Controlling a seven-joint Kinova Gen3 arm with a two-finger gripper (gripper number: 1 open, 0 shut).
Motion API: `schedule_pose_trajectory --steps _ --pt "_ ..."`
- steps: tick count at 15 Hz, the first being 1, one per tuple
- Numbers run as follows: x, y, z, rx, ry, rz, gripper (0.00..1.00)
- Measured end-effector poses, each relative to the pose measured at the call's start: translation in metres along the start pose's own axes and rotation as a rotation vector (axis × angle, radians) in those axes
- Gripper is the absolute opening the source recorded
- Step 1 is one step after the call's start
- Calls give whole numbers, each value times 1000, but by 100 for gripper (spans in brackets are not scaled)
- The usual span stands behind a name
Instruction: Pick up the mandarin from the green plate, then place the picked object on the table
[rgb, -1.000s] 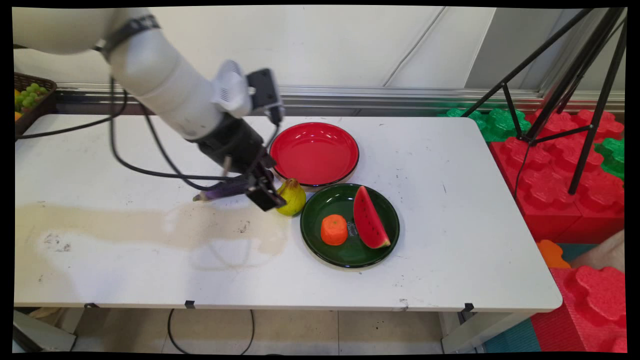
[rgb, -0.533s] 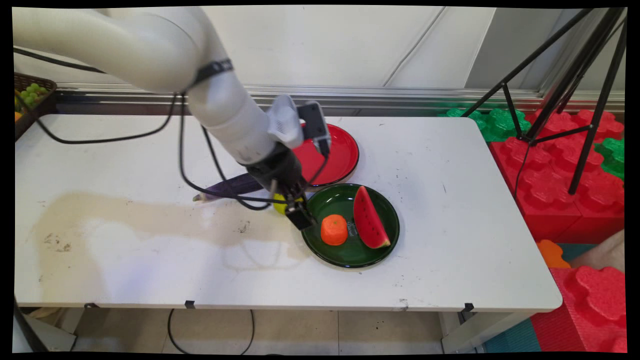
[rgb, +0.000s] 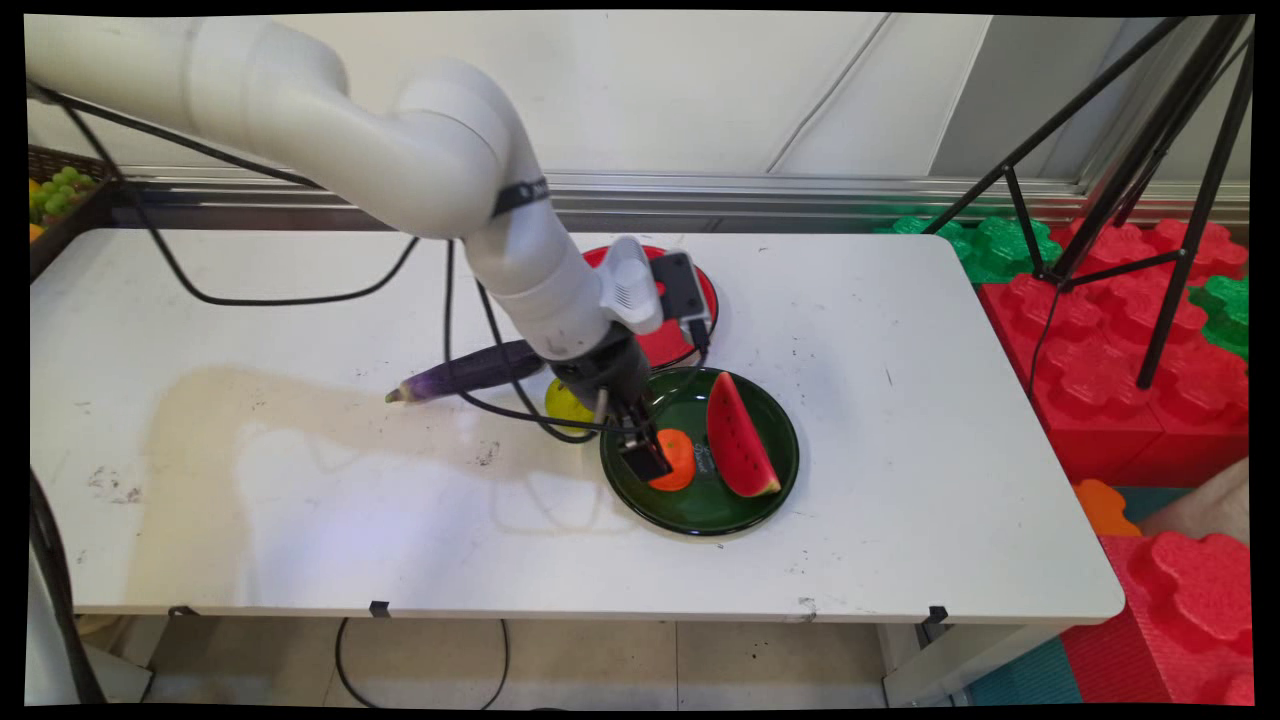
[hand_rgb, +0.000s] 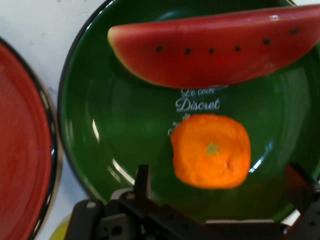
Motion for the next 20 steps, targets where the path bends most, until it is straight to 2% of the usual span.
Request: schedule_pose_trajectory --steps 6,11,12,20 --pt "5 -4 36 -34 -5 11 100" --pt "5 -3 48 -41 -10 17 100" --pt "5 -3 49 -40 -10 14 0" --pt "4 0 31 0 9 19 0"
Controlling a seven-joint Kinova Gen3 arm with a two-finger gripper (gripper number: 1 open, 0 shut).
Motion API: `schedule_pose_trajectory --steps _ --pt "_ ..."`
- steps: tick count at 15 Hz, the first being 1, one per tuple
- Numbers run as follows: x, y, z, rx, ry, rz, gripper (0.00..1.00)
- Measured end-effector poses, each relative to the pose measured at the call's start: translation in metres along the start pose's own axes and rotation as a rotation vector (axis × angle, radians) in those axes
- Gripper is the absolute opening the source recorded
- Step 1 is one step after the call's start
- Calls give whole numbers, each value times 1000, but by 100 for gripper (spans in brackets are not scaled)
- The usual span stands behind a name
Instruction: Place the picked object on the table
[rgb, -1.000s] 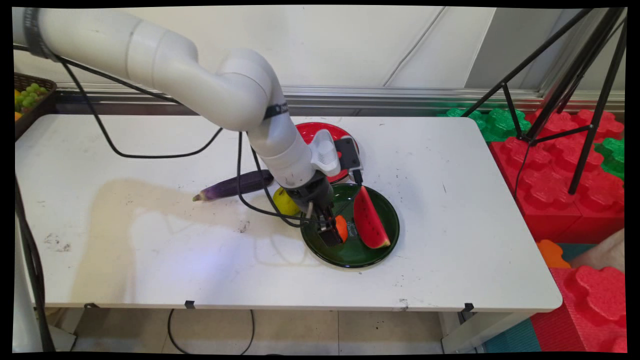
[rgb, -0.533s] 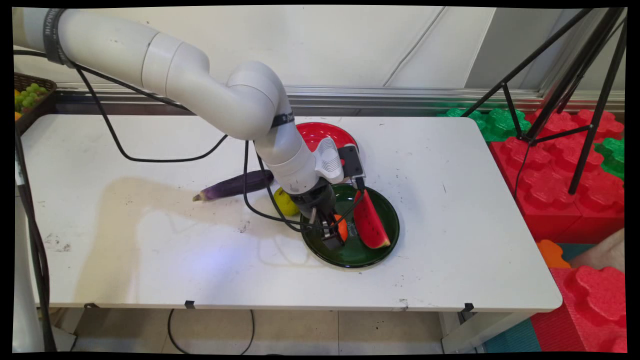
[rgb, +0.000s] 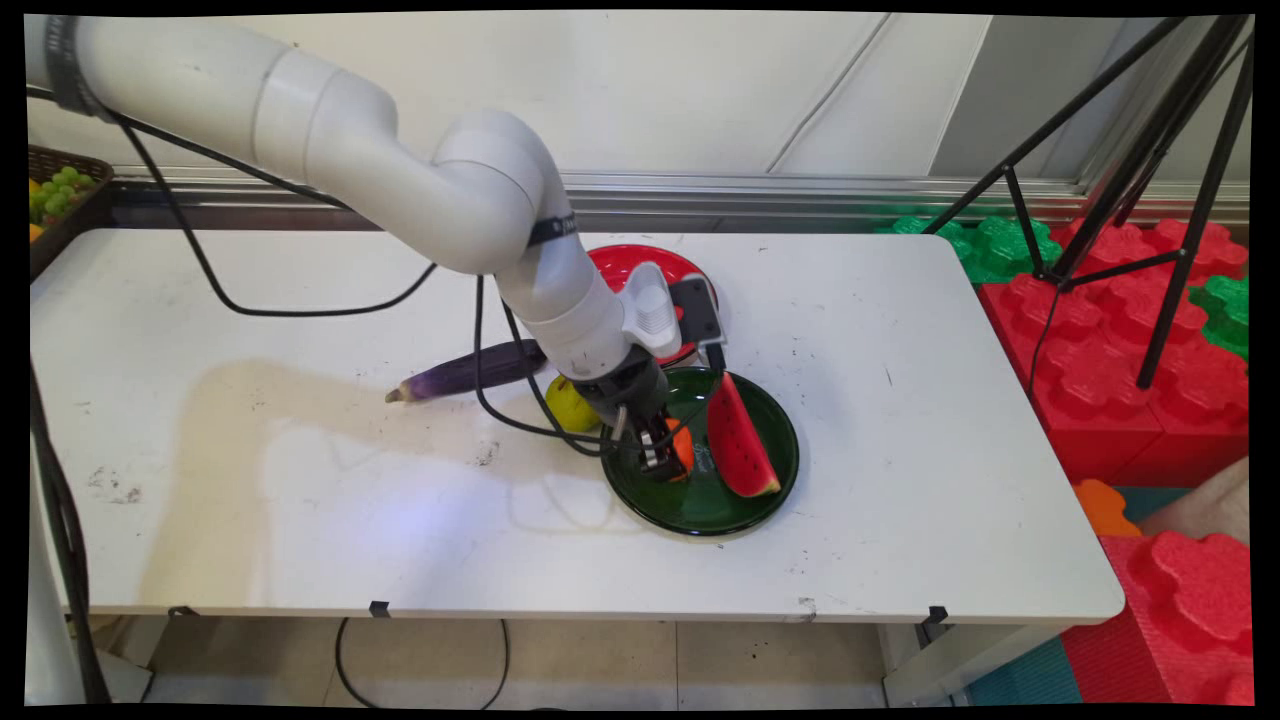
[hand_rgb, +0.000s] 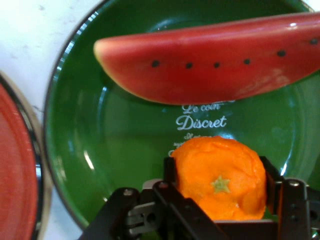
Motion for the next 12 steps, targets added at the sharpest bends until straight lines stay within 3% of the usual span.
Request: schedule_pose_trajectory --steps 12 --pt "-8 -5 -112 123 58 8 0"
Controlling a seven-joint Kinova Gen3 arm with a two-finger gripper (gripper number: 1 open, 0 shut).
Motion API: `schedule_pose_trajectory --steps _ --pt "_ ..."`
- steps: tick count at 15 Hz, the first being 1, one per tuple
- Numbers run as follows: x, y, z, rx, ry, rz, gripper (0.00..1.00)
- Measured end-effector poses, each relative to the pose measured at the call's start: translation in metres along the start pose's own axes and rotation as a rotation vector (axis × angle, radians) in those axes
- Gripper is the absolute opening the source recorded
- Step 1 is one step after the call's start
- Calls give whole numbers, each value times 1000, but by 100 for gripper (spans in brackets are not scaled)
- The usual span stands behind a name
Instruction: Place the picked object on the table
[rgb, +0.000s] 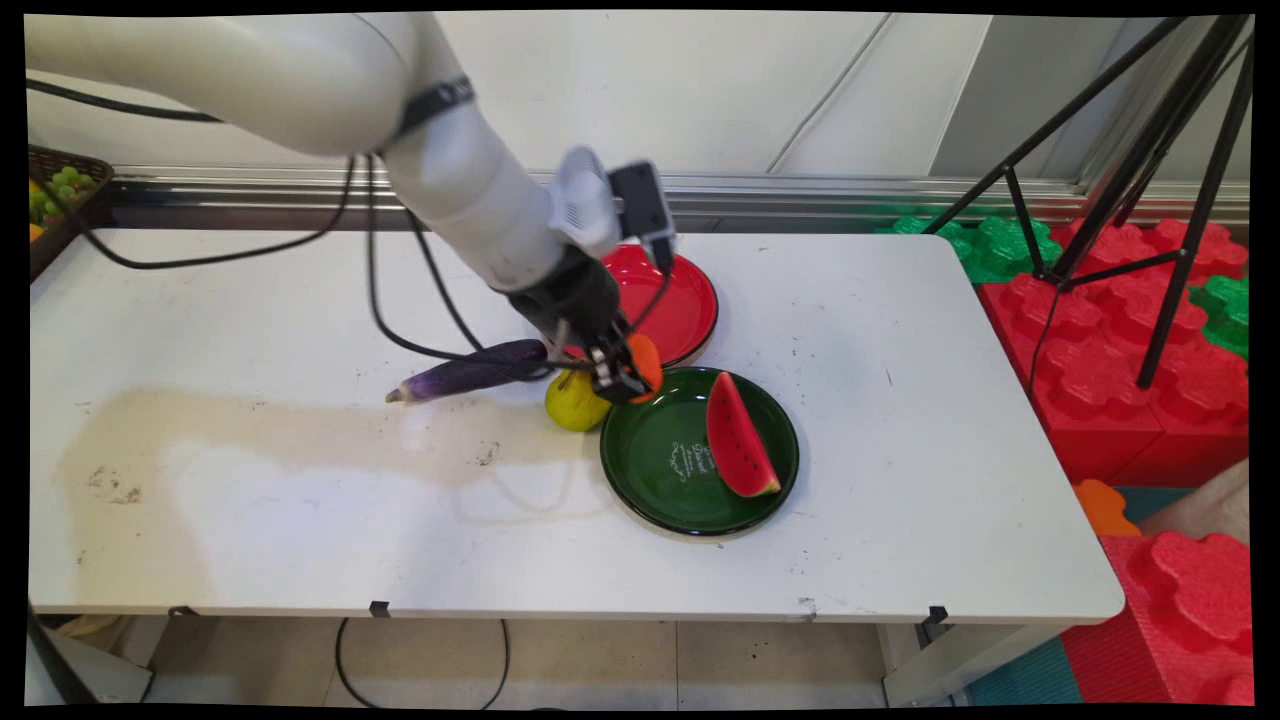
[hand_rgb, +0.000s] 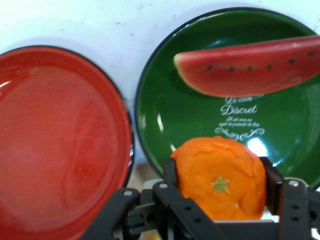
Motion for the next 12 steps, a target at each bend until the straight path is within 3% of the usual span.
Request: schedule_pose_trajectory --steps 6,12 --pt "-44 -11 -51 12 -29 18 0" --pt "-101 -19 -68 12 -108 -16 0"
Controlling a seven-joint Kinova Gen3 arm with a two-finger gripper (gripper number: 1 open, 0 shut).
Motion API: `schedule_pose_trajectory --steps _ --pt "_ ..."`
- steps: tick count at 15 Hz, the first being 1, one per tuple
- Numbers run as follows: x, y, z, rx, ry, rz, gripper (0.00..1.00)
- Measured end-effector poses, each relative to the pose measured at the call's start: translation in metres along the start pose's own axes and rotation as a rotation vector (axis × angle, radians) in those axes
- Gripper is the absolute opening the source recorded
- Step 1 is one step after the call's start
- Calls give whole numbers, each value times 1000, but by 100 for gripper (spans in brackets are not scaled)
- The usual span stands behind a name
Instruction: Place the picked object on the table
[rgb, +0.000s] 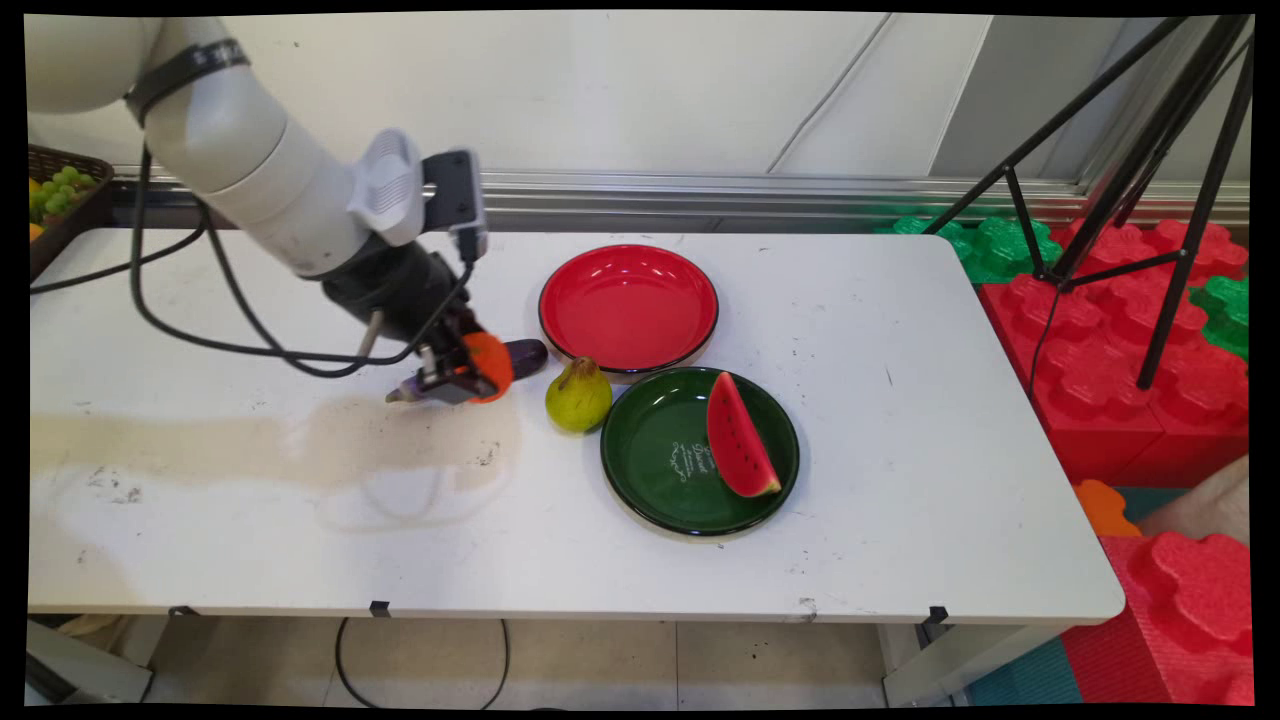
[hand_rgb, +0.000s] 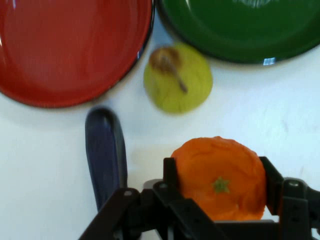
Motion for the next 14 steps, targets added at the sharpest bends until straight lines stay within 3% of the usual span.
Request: schedule_pose_trajectory --steps 8,14 --pt "-31 -8 42 -28 -61 -25 0" --pt "-34 -12 82 -62 -65 -25 0"
